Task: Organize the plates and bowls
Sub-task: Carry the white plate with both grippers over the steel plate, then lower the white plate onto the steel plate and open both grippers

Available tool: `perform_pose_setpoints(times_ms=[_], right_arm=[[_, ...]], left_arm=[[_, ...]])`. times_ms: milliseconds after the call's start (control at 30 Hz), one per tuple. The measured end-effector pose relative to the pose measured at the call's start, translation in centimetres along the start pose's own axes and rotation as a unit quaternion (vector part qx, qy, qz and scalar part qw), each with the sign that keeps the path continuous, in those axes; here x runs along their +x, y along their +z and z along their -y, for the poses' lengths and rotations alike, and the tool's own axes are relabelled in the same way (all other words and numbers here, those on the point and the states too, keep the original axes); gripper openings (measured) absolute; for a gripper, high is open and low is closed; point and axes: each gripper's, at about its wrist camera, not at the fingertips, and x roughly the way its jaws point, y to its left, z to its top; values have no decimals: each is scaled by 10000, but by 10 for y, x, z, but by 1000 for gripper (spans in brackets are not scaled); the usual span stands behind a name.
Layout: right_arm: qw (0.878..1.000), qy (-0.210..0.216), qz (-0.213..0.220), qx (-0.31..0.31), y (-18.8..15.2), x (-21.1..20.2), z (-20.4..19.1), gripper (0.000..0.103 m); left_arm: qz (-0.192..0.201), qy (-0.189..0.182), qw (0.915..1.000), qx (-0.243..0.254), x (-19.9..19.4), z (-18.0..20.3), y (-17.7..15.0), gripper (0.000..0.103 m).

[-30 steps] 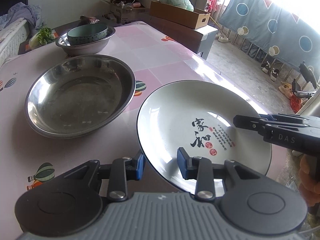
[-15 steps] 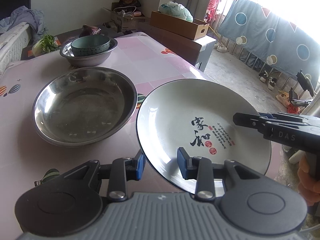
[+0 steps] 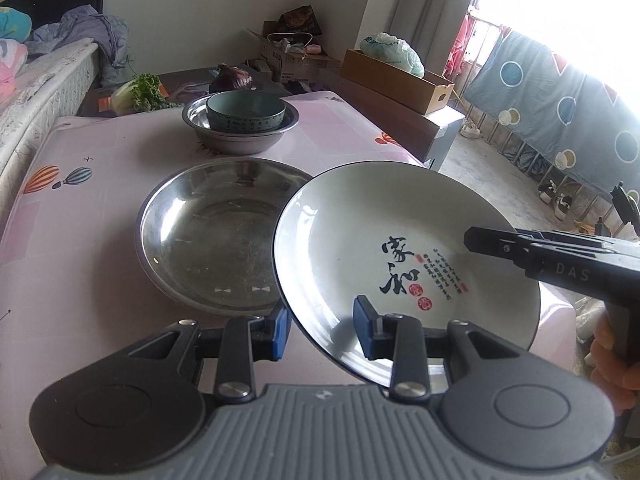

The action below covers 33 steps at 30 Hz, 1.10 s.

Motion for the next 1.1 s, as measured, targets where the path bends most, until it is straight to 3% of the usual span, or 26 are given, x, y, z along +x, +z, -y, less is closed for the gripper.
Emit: perform_pose_setpoints(times_ms=[333, 567, 867, 1100], right_arm=[[9989, 380, -274, 8, 29, 71, -30, 24], [9971, 471, -589, 91, 32, 108, -37, 24], [9961, 378, -794, 31, 36, 130, -39, 25], [9982, 240, -551, -10, 46, 131, -39, 30]], left_arm=[[-102, 340, 9987, -353, 13, -54, 18, 33], [-225, 441, 9977, -454, 26, -73, 23, 33], [-210, 603, 9972, -384, 32, -77, 30, 33], [-182, 788, 9955, -499, 32, -86, 32, 40]])
